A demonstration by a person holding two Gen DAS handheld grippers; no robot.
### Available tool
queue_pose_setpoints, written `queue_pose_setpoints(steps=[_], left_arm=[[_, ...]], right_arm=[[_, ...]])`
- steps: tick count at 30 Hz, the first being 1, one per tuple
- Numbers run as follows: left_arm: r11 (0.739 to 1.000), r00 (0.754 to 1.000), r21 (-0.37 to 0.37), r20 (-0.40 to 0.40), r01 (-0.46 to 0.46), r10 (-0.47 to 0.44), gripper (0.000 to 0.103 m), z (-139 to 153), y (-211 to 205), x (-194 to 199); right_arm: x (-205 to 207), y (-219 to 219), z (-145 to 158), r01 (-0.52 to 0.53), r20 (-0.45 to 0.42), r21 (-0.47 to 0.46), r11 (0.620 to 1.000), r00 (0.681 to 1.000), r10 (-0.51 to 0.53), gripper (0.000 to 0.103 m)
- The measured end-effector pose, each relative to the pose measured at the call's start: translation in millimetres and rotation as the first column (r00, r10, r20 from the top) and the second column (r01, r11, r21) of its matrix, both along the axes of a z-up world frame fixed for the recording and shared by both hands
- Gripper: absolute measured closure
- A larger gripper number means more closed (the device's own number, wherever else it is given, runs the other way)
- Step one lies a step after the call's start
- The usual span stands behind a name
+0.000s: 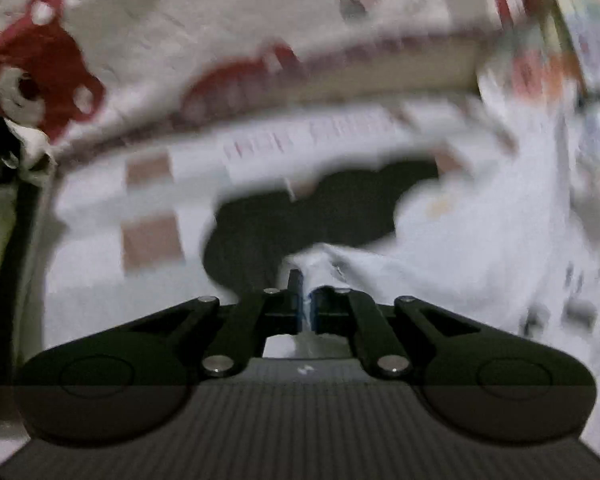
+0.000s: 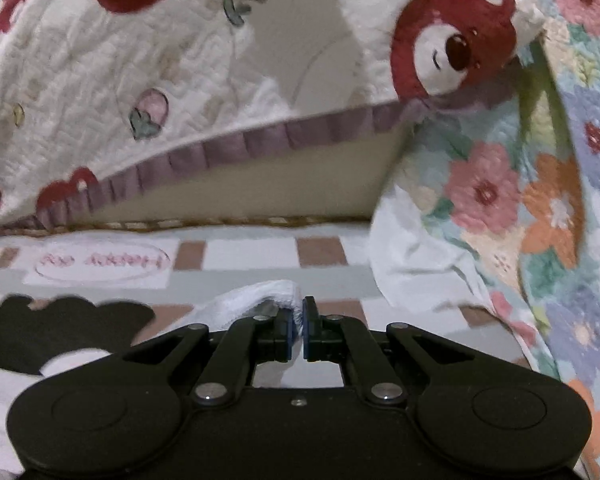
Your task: Fold clothes
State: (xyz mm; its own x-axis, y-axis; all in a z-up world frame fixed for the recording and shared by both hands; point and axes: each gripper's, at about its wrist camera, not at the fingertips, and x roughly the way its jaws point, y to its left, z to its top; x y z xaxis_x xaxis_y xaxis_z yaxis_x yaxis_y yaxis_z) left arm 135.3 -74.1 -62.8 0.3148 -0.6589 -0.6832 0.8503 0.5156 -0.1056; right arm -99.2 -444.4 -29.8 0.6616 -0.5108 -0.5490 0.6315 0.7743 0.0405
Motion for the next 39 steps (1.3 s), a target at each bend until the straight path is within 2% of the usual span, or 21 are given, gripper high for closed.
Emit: queue_pose_setpoints(steps=[3, 4, 5, 6, 7, 8, 9, 10, 11, 14, 17, 19, 21, 23, 25, 27, 30, 33, 37, 39], left_arm=[[0.982, 0.985, -0.147, -0.143, -0.120, 0.099, 0.100, 37.0, -1.3, 44.9], [0.969, 0.973, -0.182, -0.189, -0.165, 0.130, 0.100, 45.7, -2.4, 60.3], [0.954, 0.959, -0.214, -0.235, -0.210, 0.159, 0.100, 54.4, -3.4, 75.7], [0.935, 0.941, -0.244, -0.282, -0.257, 0.185, 0.100, 63.1, -4.4, 91.2], [0.914, 0.921, -0.271, -0.330, -0.303, 0.208, 0.100, 71.8, -5.4, 106.6], [0.889, 0.898, -0.295, -0.377, -0.350, 0.228, 0.100, 80.6, -6.4, 122.1], [0.880, 0.895, -0.301, -0.370, -0.368, 0.247, 0.100, 85.1, -6.9, 125.6], [0.872, 0.894, -0.306, -0.360, -0.383, 0.267, 0.100, 89.4, -7.3, 128.3], [0.863, 0.893, -0.311, -0.349, -0.398, 0.286, 0.100, 93.6, -7.7, 131.0], [0.836, 0.884, -0.327, -0.318, -0.441, 0.342, 0.100, 106.4, -9.0, 139.1], [0.825, 0.849, -0.304, -0.402, -0.477, 0.343, 0.100, 94.8, -17.4, 159.2], [0.837, 0.809, -0.221, -0.465, -0.500, 0.361, 0.100, 78.7, -26.7, 171.6], [0.845, 0.804, -0.183, -0.457, -0.503, 0.380, 0.100, 65.3, -34.5, 182.0], [0.842, 0.811, -0.162, -0.411, -0.515, 0.417, 0.100, 59.2, -41.0, 189.8], [0.833, 0.815, -0.164, -0.375, -0.528, 0.442, 0.100, 57.3, -46.4, 197.2], [0.832, 0.829, -0.175, -0.323, -0.527, 0.457, 0.100, 59.3, -52.7, 203.2], [0.855, 0.859, -0.141, -0.215, -0.498, 0.465, 0.100, 57.9, -72.9, 207.3], [0.877, 0.880, -0.096, -0.129, -0.470, 0.457, 0.100, 50.1, -93.5, 213.8], [0.896, 0.896, -0.038, -0.067, -0.443, 0.440, 0.100, 30.6, -115.3, 228.3], [0.884, 0.879, -0.020, -0.121, -0.467, 0.461, 0.100, 14.0, -117.9, 242.2]], right_arm=[[-2.3, -14.2, 35.0, 0.032, 0.091, 0.079, 0.996, 0.995, -0.039, 0.099], [-3.8, -21.3, 50.7, 0.047, 0.130, 0.126, 0.991, 0.990, -0.063, 0.099], [-7.6, -30.4, 61.5, 0.059, 0.187, 0.223, 0.973, 0.977, -0.102, 0.099], [-13.0, -40.6, 68.9, 0.062, 0.252, 0.349, 0.935, 0.955, -0.158, 0.098], [-18.3, -50.9, 76.2, 0.054, 0.306, 0.470, 0.881, 0.926, -0.220, 0.098], [-18.6, -58.8, 80.8, 0.036, 0.328, 0.545, 0.837, 0.910, -0.253, 0.099], [-15.5, -65.1, 83.5, 0.017, 0.331, 0.593, 0.805, 0.906, -0.263, 0.099], [-9.0, -68.4, 88.3, 0.027, 0.303, 0.599, 0.801, 0.918, -0.257, 0.099], [-1.6, -70.1, 95.0, 0.033, 0.282, 0.576, 0.817, 0.930, -0.237, 0.099], [16.5, -75.8, 113.9, 0.001, 0.291, 0.504, 0.863, 0.941, -0.171, 0.099], [37.0, -82.7, 117.0, -0.004, 0.313, 0.431, 0.902, 0.939, -0.145, 0.099], [53.6, -89.5, 113.3, 0.005, 0.322, 0.400, 0.916, 0.936, -0.146, 0.099], [67.8, -100.8, 105.8, -0.008, 0.350, 0.431, 0.902, 0.923, -0.159, 0.099], [83.6, -108.0, 100.8, 0.001, 0.323, 0.444, 0.896, 0.933, -0.161, 0.099], [105.0, -114.3, 99.2, 0.019, 0.254, 0.433, 0.901, 0.957, -0.142, 0.099], [126.4, -117.1, 101.1, 0.020, 0.181, 0.400, 0.916, 0.978, -0.100, 0.099], [154.7, -121.3, 101.2, 0.053, 0.055, 0.353, 0.934, 0.996, -0.077, 0.099], [176.4, -132.0, 83.9, 0.106, -0.012, 0.351, 0.930, 0.994, -0.109, 0.099], [200.9, -138.0, 49.6, 0.109, -0.005, 0.286, 0.952, 0.994, -0.113, 0.099], [210.9, -141.3, 32.5, 0.101, 0.004, 0.260, 0.960, 0.994, -0.106, 0.099]])
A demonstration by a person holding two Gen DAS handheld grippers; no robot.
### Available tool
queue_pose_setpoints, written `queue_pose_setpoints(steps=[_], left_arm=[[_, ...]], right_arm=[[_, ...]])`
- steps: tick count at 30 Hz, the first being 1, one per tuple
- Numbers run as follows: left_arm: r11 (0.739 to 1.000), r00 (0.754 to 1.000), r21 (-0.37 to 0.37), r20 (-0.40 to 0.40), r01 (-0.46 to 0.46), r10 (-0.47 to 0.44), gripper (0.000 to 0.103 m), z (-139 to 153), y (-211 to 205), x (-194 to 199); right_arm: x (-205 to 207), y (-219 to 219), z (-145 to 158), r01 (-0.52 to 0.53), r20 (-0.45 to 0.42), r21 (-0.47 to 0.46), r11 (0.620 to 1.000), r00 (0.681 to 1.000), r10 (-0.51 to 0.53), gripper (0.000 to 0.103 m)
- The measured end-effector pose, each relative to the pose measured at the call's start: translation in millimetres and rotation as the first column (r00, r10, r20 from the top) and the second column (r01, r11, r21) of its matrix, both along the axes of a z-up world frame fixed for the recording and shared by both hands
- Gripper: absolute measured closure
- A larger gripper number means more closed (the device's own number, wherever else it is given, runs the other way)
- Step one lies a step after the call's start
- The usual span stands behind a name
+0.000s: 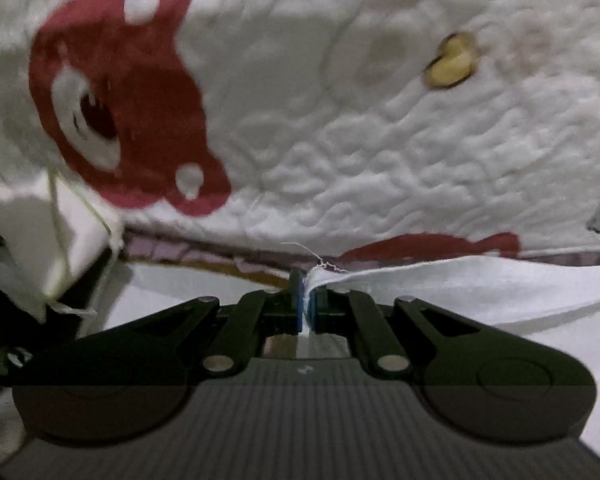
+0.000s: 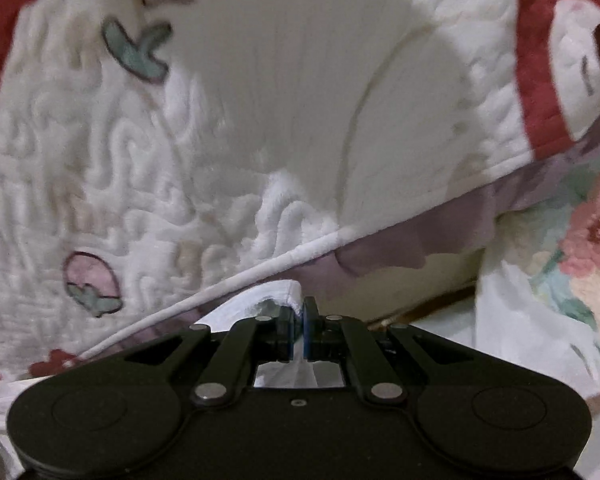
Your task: Fold clothes
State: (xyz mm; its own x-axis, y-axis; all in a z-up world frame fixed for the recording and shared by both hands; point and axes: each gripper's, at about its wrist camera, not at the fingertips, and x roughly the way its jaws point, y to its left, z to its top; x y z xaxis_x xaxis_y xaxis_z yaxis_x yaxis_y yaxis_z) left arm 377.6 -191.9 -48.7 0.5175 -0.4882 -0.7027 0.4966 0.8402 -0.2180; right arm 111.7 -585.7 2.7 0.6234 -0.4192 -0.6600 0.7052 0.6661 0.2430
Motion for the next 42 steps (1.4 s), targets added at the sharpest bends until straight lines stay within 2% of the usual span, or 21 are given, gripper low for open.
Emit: queue_pose_setpoints(steps=[4, 5, 7, 8, 10, 12, 14, 17, 18, 19, 20, 24, 27, 29, 31, 34, 35, 37, 40, 41, 42], left_arm=[[0.998, 0.991, -0.016, -0.121, -0.052, 0.050, 0.100, -35.8, -4.3, 24.6], [0.999, 0.989, -0.001, -0.144, -0.046, 0.046, 0.100, -45.5, -8.0, 28.3], [0.999, 0.982, 0.031, -0.187, -0.030, 0.036, 0.099, -64.9, -15.6, 35.6], [0.998, 0.977, 0.066, -0.209, -0.017, 0.030, 0.099, -74.5, -21.7, 38.8], [0.995, 0.970, 0.094, -0.238, -0.022, 0.044, 0.099, -87.3, -27.8, 44.4], [0.995, 0.965, 0.083, -0.252, -0.045, 0.065, 0.099, -92.2, -26.4, 50.4], [0.996, 0.965, 0.072, -0.252, -0.050, 0.067, 0.099, -91.6, -26.9, 55.9], [0.997, 0.950, 0.034, -0.303, -0.067, 0.075, 0.099, -93.8, -24.2, 65.1], [0.997, 0.944, 0.022, -0.320, -0.073, 0.077, 0.099, -94.6, -23.3, 68.2], [0.997, 0.938, 0.009, -0.337, -0.080, 0.078, 0.099, -95.4, -22.4, 71.3], [0.996, 0.932, -0.003, -0.354, -0.086, 0.080, 0.099, -96.2, -21.5, 74.4], [0.988, 0.898, -0.071, -0.431, -0.134, 0.091, 0.099, -101.7, -12.8, 88.8], [0.973, 0.882, -0.142, -0.460, -0.184, 0.100, 0.099, -103.4, 0.2, 99.1], [0.965, 0.873, -0.172, -0.479, -0.197, 0.093, 0.099, -105.5, 6.2, 98.4], [0.966, 0.875, -0.180, -0.477, -0.188, 0.081, 0.099, -105.3, 9.9, 95.2], [0.981, 0.926, -0.163, -0.377, -0.103, 0.034, 0.092, -91.5, 13.1, 81.4], [0.986, 0.942, -0.153, -0.334, -0.073, 0.018, 0.086, -85.5, 14.1, 76.2], [0.983, 0.927, -0.159, -0.375, -0.086, 0.021, 0.079, -84.0, 17.3, 78.7], [0.979, 0.897, -0.169, -0.442, -0.111, 0.026, 0.049, -82.3, 22.1, 83.0], [0.978, 0.886, -0.172, -0.464, -0.120, 0.027, 0.042, -81.7, 23.7, 84.5], [0.976, 0.874, -0.174, -0.485, -0.128, 0.028, 0.041, -81.1, 25.3, 85.9]], right_arm=[[12.7, -13.9, -32.1, -0.021, -0.022, 0.012, 1.000, 1.000, 0.021, 0.091], [14.4, -20.1, -39.6, -0.018, -0.038, 0.042, 0.999, 0.999, 0.020, 0.084], [12.9, -32.6, -51.5, -0.011, -0.046, 0.115, 0.993, 0.999, 0.016, 0.079], [10.0, -37.2, -55.5, -0.012, -0.030, 0.152, 0.988, 0.999, 0.017, 0.068], [1.9, -45.9, -62.3, -0.009, 0.010, 0.226, 0.974, 1.000, 0.007, 0.061], [-12.5, -54.2, -67.9, 0.001, 0.074, 0.317, 0.948, 0.997, -0.025, 0.056], [-30.2, -66.5, -78.9, -0.005, 0.150, 0.470, 0.883, 0.986, -0.074, 0.050], [-66.0, -82.0, -100.4, 0.039, 0.214, 0.699, 0.714, 0.941, -0.262, 0.055], [-76.5, -85.2, -105.4, 0.041, 0.232, 0.743, 0.668, 0.920, -0.315, 0.055], [-86.1, -87.7, -106.6, 0.045, 0.256, 0.754, 0.655, 0.899, -0.356, 0.055], [-92.0, -88.4, -104.6, 0.053, 0.261, 0.736, 0.675, 0.898, -0.355, 0.054], [-105.3, -85.0, -92.9, 0.069, 0.215, 0.600, 0.797, 0.946, -0.244, 0.054], [-109.3, -65.5, -88.9, -0.007, 0.128, 0.420, 0.907, 0.990, -0.051, 0.054], [-111.4, -50.8, -86.8, -0.087, 0.041, 0.290, 0.953, 0.996, 0.079, 0.054], [-118.9, -42.5, -90.4, -0.146, 0.032, 0.230, 0.962, 0.989, 0.143, 0.054], [-121.9, -37.7, -94.8, -0.209, 0.043, 0.163, 0.964, 0.978, 0.205, 0.054], [-116.8, -32.4, -98.2, -0.233, 0.039, 0.147, 0.961, 0.972, 0.230, 0.054], [-110.6, -25.6, -104.9, -0.275, 0.022, 0.117, 0.954, 0.961, 0.275, 0.054], [-104.8, -16.5, -111.7, -0.318, 0.040, 0.059, 0.946, 0.948, 0.316, 0.054], [-102.7, -14.2, -112.7, -0.322, 0.041, 0.043, 0.946, 0.946, 0.320, 0.054], [-100.8, -11.8, -113.4, -0.321, 0.035, 0.030, 0.947, 0.947, 0.320, 0.054]])
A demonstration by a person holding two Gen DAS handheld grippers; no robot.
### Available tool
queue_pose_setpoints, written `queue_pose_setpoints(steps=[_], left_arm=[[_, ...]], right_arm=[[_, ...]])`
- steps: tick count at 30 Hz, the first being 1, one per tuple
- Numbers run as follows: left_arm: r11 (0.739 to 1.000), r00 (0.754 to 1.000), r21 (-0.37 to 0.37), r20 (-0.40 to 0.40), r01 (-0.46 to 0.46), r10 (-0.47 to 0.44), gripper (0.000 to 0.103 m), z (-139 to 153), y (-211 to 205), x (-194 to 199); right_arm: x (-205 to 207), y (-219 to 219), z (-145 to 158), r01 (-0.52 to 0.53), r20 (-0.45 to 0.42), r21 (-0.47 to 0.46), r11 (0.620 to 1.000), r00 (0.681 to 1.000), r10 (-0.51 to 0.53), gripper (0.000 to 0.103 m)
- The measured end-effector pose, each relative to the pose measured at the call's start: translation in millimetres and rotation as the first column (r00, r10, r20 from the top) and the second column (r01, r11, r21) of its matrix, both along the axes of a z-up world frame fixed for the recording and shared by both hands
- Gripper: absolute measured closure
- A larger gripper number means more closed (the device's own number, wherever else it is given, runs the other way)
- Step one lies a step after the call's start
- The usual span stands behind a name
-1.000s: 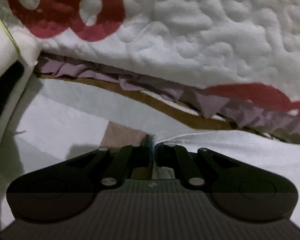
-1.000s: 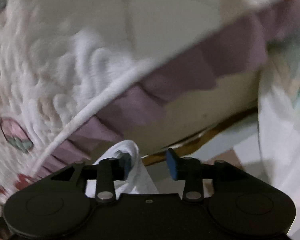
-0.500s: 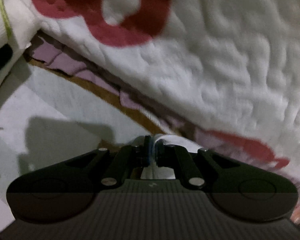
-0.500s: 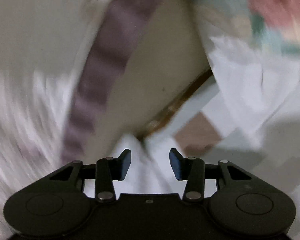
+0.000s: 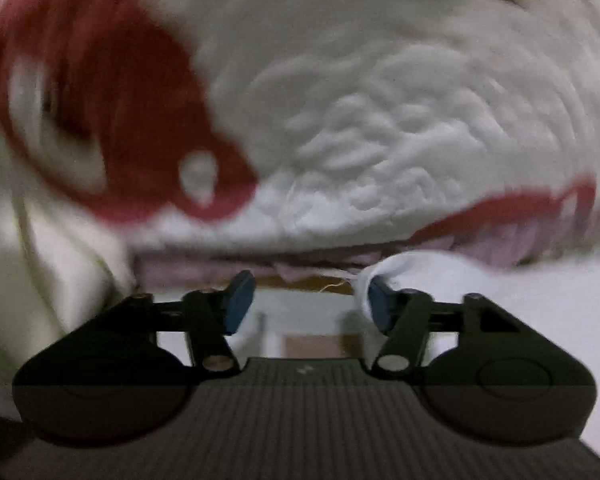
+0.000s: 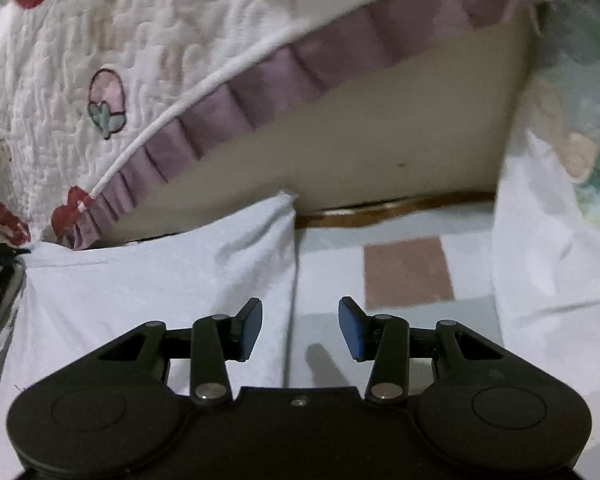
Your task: Fold clothes
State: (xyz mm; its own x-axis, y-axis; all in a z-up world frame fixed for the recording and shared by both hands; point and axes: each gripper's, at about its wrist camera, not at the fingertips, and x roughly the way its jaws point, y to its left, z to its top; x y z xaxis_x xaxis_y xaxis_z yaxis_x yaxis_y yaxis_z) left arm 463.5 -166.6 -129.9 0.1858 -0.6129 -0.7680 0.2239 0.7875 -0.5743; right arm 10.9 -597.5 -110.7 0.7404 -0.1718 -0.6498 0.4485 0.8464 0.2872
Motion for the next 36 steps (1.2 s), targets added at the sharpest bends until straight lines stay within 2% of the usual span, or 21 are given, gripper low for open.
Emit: queue_pose_setpoints(steps=[6, 8, 9, 10, 12, 13, 15, 16, 19, 22, 24, 25, 26, 27, 29, 31, 33, 34, 36], left_arm=[[0.999, 0.989, -0.033, -0.146, -0.029, 0.024, 0.042, 3.5, 9.6, 8.7], [0.998, 0.981, -0.043, -0.194, -0.040, 0.031, 0.047, 4.6, 12.9, 11.6], [0.993, 0.965, -0.086, -0.257, -0.081, 0.057, 0.050, -1.9, 20.2, 15.0], [0.996, 0.973, -0.055, -0.225, -0.067, 0.052, 0.050, 1.1, 21.8, 15.3], [0.999, 0.998, 0.013, -0.062, 0.030, -0.029, 0.049, 16.6, 20.1, 1.9], [0.996, 0.997, 0.053, 0.020, 0.075, -0.076, 0.047, 24.4, 19.2, -5.1], [0.986, 0.982, 0.055, 0.099, 0.156, -0.160, 0.047, 28.2, 24.9, -27.1], [0.979, 0.971, 0.083, 0.140, 0.184, -0.194, 0.047, 27.6, 27.0, -37.8], [0.947, 0.918, 0.188, 0.255, 0.260, -0.303, 0.046, 25.2, 28.3, -68.6], [0.886, 0.831, 0.326, 0.347, 0.328, -0.435, 0.046, 19.9, 16.5, -96.7], [0.844, 0.774, 0.401, 0.379, 0.357, -0.508, 0.046, 14.4, -0.1, -108.1], [0.828, 0.753, 0.423, 0.387, 0.368, -0.532, 0.046, 16.6, -6.1, -113.2], [0.821, 0.742, 0.435, 0.393, 0.370, -0.543, 0.046, 14.2, -12.6, -115.3], [0.823, 0.744, 0.435, 0.395, 0.364, -0.538, 0.046, 12.5, -17.0, -115.3], [0.838, 0.775, 0.424, 0.376, 0.343, -0.507, 0.047, 5.7, -23.8, -109.2], [0.835, 0.787, 0.447, 0.365, 0.320, -0.498, 0.049, -2.9, -30.0, -103.4], [0.825, 0.783, 0.478, 0.371, 0.300, -0.499, 0.049, -9.9, -34.1, -97.1], [0.821, 0.781, 0.490, 0.374, 0.292, -0.500, 0.048, -13.6, -35.8, -93.7], [0.837, 0.784, 0.477, 0.398, 0.267, -0.477, 0.046, -17.2, -36.3, -83.9]], right_arm=[[8.1, 17.3, -9.6, -0.028, -0.059, -0.048, 0.998, 0.998, 0.025, 0.054], [7.3, 23.1, -13.6, -0.033, -0.070, -0.038, 0.999, 0.997, 0.031, 0.054], [7.2, 25.9, -16.4, -0.037, -0.077, -0.035, 0.999, 0.996, 0.034, 0.054], [7.4, 28.1, -19.4, -0.038, -0.080, -0.033, 0.999, 0.996, 0.036, 0.054], [7.9, 31.7, -25.1, -0.038, -0.088, -0.024, 0.999, 0.995, 0.036, 0.054], [8.5, 33.1, -27.8, -0.035, -0.096, -0.016, 0.999, 0.995, 0.033, 0.054], [10.0, 35.9, -32.9, -0.026, -0.112, -0.002, 1.000, 0.993, 0.025, 0.054], [11.2, 37.3, -35.2, -0.018, -0.121, 0.003, 1.000, 0.992, 0.018, 0.054], [15.8, 43.5, -37.8, 0.049, -0.102, 0.012, 0.999, 0.994, -0.047, 0.054], [25.8, 50.9, -39.2, 0.103, -0.073, 0.016, 0.995, 0.992, -0.101, 0.054], [37.3, 58.4, -37.8, 0.087, -0.083, -0.031, 0.996, 0.993, -0.089, 0.057], [43.7, 62.1, -37.1, 0.064, -0.106, -0.064, 0.996, 0.992, -0.071, 0.092], [47.5, 62.7, -35.6, 0.051, -0.124, -0.080, 0.995, 0.990, -0.061, 0.099], [46.8, 59.5, -30.9, 0.063, -0.119, -0.090, 0.994, 0.990, -0.073, 0.099], [41.6, 50.7, -18.0, 0.108, -0.090, -0.117, 0.987, 0.989, -0.119, 0.101], [43.0, 46.6, -14.5, 0.098, -0.159, -0.214, 0.972, 0.978, -0.134, 0.103], [42.8, 40.0, -13.7, 0.087, -0.234, -0.293, 0.952, 0.959, -0.160, 0.103], [38.9, 32.2, -13.6, 0.109, -0.250, -0.293, 0.950, 0.950, -0.186, 0.103], [28.6, 16.3, -11.8, 0.153, -0.256, -0.265, 0.952, 0.941, -0.222, 0.103]])
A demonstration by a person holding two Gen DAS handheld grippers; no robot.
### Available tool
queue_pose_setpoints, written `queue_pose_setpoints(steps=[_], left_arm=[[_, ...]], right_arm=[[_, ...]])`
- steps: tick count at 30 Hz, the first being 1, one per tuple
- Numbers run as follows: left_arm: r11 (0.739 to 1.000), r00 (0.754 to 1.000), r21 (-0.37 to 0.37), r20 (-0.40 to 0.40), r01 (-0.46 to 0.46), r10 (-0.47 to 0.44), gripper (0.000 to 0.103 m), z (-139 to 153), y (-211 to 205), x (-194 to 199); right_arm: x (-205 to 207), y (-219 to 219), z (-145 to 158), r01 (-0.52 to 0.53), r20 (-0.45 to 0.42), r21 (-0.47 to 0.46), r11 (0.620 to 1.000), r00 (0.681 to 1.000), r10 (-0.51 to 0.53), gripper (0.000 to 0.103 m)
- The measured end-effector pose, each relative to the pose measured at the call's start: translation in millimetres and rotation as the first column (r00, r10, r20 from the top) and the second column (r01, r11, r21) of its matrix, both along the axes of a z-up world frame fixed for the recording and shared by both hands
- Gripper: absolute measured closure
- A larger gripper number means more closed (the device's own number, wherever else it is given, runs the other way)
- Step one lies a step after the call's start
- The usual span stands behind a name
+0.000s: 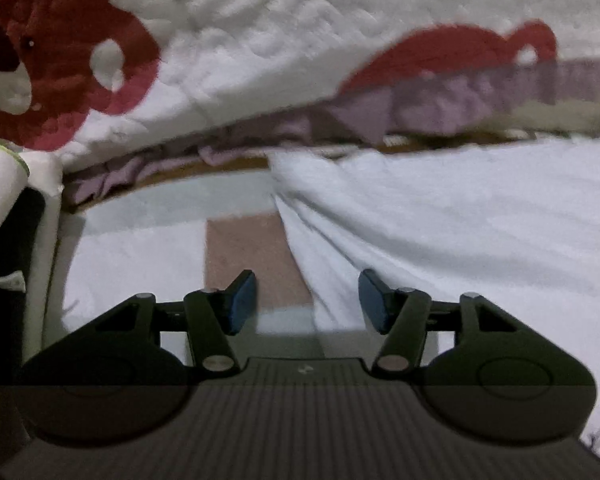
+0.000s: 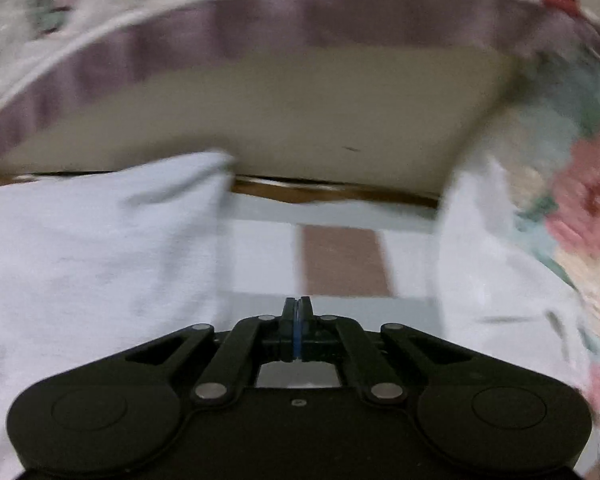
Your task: Fold clothes
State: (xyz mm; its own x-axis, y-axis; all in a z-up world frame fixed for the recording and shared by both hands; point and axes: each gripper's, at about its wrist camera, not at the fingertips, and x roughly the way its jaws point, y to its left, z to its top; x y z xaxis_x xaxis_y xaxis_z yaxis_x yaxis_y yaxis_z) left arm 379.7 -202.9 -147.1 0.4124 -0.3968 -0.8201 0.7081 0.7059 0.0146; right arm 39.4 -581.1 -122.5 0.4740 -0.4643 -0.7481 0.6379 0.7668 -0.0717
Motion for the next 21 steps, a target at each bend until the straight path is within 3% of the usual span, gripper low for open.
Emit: queue_pose_setpoints(steps=[2, 4, 7, 10, 11, 12, 14, 18, 21], left_arm=[[1.000, 1.000, -0.023, -0.006, -0.013, 0.013, 0.045, -1.9, -1.4, 12.5], [0.999, 1.000, -0.046, -0.012, -0.025, 0.025, 0.042, -3.8, -2.9, 25.0], [0.995, 1.000, -0.098, -0.020, -0.022, 0.021, 0.035, -7.0, -7.2, 42.9], [0.989, 1.000, -0.147, -0.012, -0.018, 0.017, 0.035, -9.5, -10.2, 50.3], [0.987, 1.000, -0.158, -0.017, 0.001, -0.004, 0.041, -9.0, -11.5, 50.5], [0.985, 0.999, -0.168, -0.020, 0.029, -0.033, 0.067, -7.9, -12.5, 49.9], [0.985, 0.998, -0.167, -0.031, 0.048, -0.054, 0.100, -5.6, -15.0, 49.2], [0.983, 1.000, -0.183, 0.018, 0.027, -0.024, 0.100, 11.3, -13.8, 47.3], [0.979, 0.998, -0.204, 0.056, 0.000, 0.012, 0.100, 24.6, -9.9, 48.1]], right_arm=[[-15.1, -14.9, 6.1, 0.012, 0.087, 0.096, 0.995, 0.996, -0.020, 0.093], [-25.7, -26.0, 12.7, -0.005, 0.172, 0.189, 0.982, 0.985, -0.028, 0.092], [-23.2, -36.0, 21.3, -0.039, 0.239, 0.251, 0.967, 0.971, -0.023, 0.069], [-6.0, -39.3, 24.9, -0.085, 0.283, 0.288, 0.954, 0.959, 0.000, 0.067], [3.3, -39.2, 24.6, -0.097, 0.289, 0.291, 0.952, 0.957, 0.009, 0.067], [14.5, -38.5, 23.2, -0.106, 0.290, 0.288, 0.952, 0.957, 0.018, 0.067], [36.9, -37.0, 20.6, -0.124, 0.290, 0.283, 0.951, 0.956, 0.038, 0.067], [80.3, -34.8, 14.2, -0.151, 0.287, 0.271, 0.951, 0.955, 0.069, 0.067], [105.3, -33.4, 3.2, -0.146, 0.248, 0.209, 0.967, 0.964, 0.092, 0.066]])
